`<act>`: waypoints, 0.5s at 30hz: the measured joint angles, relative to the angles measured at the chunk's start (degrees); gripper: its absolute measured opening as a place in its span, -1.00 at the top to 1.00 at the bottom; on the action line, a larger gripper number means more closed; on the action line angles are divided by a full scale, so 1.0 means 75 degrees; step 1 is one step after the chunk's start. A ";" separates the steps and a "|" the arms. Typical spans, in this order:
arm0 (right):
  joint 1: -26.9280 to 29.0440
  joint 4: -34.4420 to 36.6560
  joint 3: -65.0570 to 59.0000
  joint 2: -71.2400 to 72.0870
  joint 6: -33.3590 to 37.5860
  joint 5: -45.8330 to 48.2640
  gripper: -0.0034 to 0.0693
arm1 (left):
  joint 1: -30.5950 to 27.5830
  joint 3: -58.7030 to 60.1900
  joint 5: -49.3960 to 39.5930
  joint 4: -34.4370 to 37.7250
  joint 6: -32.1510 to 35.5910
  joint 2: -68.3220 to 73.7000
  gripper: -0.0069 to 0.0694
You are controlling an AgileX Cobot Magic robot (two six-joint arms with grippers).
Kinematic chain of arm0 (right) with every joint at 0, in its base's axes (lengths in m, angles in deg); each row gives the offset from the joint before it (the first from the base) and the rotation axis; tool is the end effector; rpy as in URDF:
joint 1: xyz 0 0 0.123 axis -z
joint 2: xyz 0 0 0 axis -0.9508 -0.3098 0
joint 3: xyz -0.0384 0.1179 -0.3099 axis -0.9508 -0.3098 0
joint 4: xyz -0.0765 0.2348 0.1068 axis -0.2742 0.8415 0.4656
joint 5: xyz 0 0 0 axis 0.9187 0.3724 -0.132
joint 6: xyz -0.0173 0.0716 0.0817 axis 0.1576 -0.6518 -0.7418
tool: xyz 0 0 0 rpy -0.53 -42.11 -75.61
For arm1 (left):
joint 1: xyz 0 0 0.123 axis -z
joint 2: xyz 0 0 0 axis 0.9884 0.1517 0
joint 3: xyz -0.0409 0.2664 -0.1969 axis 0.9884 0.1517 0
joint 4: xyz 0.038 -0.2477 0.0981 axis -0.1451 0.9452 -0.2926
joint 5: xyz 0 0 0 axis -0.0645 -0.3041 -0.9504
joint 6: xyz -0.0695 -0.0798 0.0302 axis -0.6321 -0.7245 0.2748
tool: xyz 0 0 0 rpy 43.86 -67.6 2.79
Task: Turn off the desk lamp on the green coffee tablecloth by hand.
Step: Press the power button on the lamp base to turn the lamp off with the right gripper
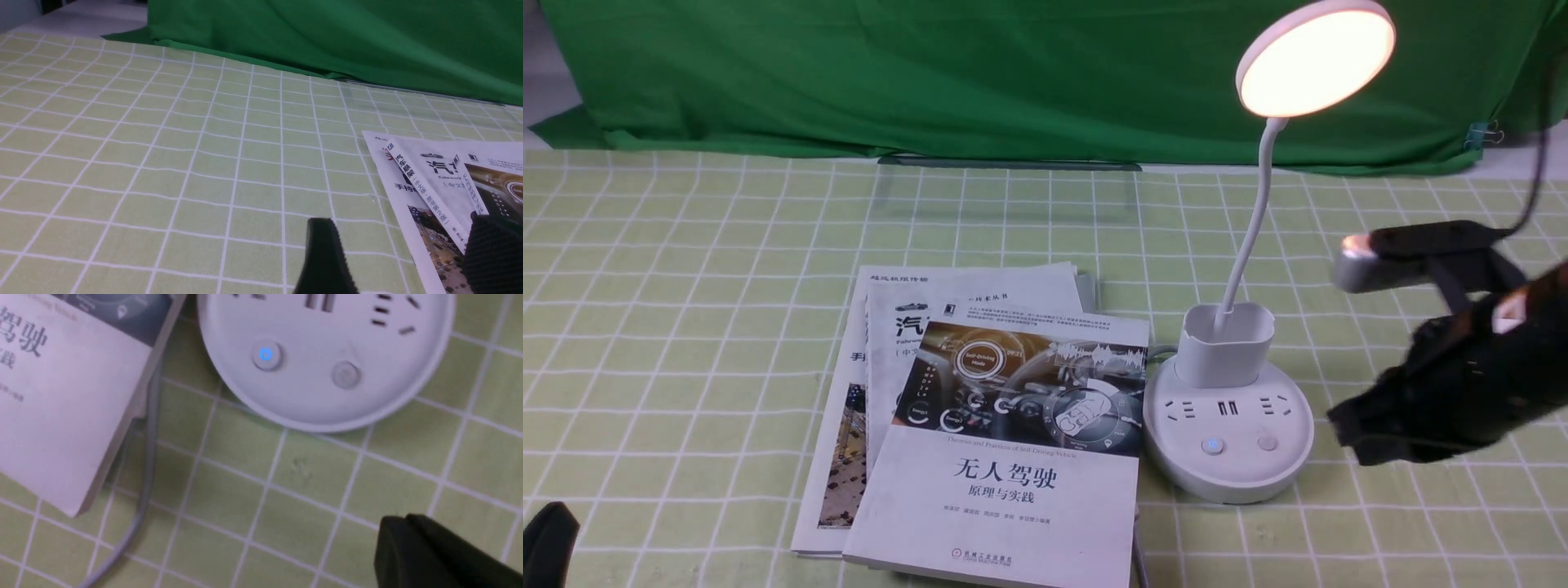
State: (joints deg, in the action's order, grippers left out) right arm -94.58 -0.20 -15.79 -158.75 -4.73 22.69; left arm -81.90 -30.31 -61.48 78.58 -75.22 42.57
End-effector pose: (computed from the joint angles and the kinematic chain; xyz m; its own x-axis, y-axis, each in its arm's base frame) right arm 0.2775 0.1275 0.2746 -0.8380 -0.3473 -0.4208 -0.4200 0.9030 0.0910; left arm 0.0426 0.0027 0.1857 -0.1532 -0.0871 -0.9843 -0.0453 0.9957 -0.0810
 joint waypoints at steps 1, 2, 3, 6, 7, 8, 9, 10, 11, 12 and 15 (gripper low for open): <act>-0.0134 -0.0084 0.0201 -0.0347 -0.0076 -0.0049 0.78 | 0.0000 0.0000 0.0000 0.0000 0.0000 0.0000 -0.26; -0.0247 -0.0156 0.0442 -0.0719 -0.0125 -0.0121 0.78 | 0.0000 0.0000 0.0000 0.0000 0.0000 0.0000 -0.26; -0.0305 -0.0185 0.0586 -0.0993 -0.0134 -0.0181 0.78 | 0.0000 0.0000 0.0000 0.0000 0.0000 0.0000 -0.26; -0.0342 -0.0219 0.0855 -0.1541 -0.0150 -0.0274 0.78 | 0.0000 0.0000 0.0000 0.0000 0.0000 0.0000 -0.26; -0.0342 -0.0220 0.0883 -0.1604 -0.0150 -0.0299 0.78 | 0.0000 0.0000 0.0000 0.0000 0.0000 0.0000 -0.26; -0.0342 -0.0238 0.0950 -0.1797 -0.0150 -0.0360 0.78 | 0.0000 0.0000 0.0000 0.0000 0.0000 0.0000 -0.26; -0.0342 -0.0238 0.1001 -0.1910 -0.0150 -0.0470 0.78 | 0.0000 0.0000 0.0000 0.0000 0.0000 0.0000 -0.26; -0.0342 -0.0238 0.1019 -0.1980 -0.0150 -0.0569 0.78 | 0.0000 0.0000 0.0000 0.0000 0.0000 0.0000 -0.26; -0.0342 -0.0238 0.1019 -0.1991 -0.0150 -0.0569 0.78 | 0.0000 0.0000 0.0000 0.0000 0.0000 0.0000 -0.26; -0.0342 -0.0238 0.1063 -0.2075 -0.0150 -0.0711 0.78 | 0.0000 0.0000 0.0000 0.0000 0.0000 0.0000 -0.26; -0.0342 -0.0238 0.1082 -0.2164 -0.0150 -0.0833 0.78 | 0.0000 0.0000 0.0000 0.0000 0.0000 0.0000 -0.26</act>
State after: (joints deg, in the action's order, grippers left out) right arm -97.15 -1.98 -7.67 -174.98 -5.86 16.45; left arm -81.90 -30.31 -61.48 78.58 -75.22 42.57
